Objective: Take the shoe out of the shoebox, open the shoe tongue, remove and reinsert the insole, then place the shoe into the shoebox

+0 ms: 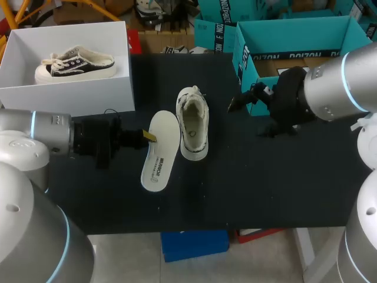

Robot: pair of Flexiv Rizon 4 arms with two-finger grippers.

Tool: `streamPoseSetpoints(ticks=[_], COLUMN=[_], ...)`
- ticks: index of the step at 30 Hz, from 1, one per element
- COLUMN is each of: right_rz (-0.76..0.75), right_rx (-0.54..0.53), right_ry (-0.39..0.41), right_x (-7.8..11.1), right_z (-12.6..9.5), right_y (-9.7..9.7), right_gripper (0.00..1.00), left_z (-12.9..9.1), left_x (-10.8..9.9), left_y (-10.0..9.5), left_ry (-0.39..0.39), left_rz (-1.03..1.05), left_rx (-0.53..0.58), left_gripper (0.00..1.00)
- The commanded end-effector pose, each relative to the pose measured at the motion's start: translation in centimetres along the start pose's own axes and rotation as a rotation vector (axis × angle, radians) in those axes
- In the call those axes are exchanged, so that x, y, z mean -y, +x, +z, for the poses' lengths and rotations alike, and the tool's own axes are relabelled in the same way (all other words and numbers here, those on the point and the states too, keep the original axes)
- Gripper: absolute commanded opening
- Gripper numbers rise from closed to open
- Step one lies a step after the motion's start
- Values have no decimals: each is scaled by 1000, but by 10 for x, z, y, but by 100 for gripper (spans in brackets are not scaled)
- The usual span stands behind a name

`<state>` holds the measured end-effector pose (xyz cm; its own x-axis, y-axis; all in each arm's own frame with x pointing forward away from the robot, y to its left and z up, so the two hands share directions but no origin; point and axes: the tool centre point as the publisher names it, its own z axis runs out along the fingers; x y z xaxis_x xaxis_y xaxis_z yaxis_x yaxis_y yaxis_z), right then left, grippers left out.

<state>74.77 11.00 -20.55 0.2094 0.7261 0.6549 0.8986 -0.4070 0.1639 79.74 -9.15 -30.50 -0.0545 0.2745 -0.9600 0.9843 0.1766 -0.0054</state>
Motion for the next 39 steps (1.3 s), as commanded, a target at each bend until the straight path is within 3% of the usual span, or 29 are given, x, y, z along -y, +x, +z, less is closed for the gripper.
streamPoseSetpoints(ticks=[1, 8, 11, 13, 20, 29, 39], right_rz=[1, 1, 1, 1, 1, 1, 1], right_rx=[3, 3, 3, 3, 3, 3, 3], right_ry=[-3, -3, -3, -3, -3, -3, -3], right_x=[1, 1, 1, 1, 1, 1, 1], right_z=[1, 1, 1, 1, 1, 1, 1], right_y=[1, 1, 1, 1, 1, 1, 1], right_gripper=[100, 100, 100, 100, 100, 100, 100], left_z=[0, 4, 10, 14, 23, 31, 41], left_x=[1, 1, 0, 1, 18, 33, 28], left_y=[-1, 2, 8, 10, 0, -8, -12], left_ry=[0, 0, -50, -129, -138, -117, -74], left_rz=[0, -14, -35, -57, -136, -130, -130], left_rx=[-5, -23, -65, -94, -66, -176, -299], left_gripper=[0, 0, 0, 0, 0, 0, 0])
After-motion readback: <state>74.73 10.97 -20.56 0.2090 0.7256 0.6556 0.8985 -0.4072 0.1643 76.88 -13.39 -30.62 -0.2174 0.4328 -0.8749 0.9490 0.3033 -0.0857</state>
